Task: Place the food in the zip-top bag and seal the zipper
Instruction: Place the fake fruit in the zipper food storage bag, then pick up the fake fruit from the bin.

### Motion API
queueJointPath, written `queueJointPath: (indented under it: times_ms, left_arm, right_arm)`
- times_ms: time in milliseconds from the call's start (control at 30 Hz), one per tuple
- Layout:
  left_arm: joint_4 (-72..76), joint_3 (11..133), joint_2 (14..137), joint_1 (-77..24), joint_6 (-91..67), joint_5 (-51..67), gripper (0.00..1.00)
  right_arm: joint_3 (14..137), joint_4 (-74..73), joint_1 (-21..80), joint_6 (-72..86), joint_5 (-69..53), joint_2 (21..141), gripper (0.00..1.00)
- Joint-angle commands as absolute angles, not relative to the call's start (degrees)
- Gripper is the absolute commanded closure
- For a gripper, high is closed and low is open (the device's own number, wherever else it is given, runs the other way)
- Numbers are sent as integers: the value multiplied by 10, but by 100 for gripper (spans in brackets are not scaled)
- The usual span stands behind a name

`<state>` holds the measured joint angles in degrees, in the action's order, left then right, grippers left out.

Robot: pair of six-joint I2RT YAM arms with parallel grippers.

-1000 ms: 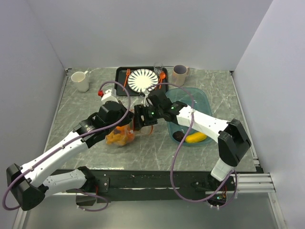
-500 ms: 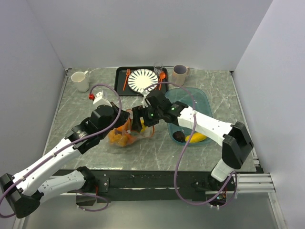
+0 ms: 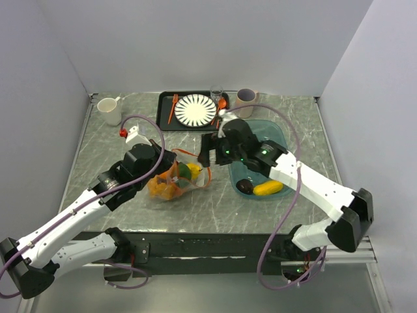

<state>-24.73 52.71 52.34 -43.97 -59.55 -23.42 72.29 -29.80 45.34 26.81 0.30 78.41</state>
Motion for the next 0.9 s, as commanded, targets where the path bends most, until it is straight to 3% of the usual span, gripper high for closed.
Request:
queueJointPath:
  times_ms: [0,367,867]
  left_arm:
    - [-221,528,519,-441,-601,-242,99]
    - [-216,530,530,-441,-596,-233,99]
    - [-222,543,535,-441,-587,-232,99]
  right_arm:
    - [665,-350,392,316,119,753,0]
    - [563,-373,300,353,112,731,0]
    - [520,-342,292,330,42,802,0]
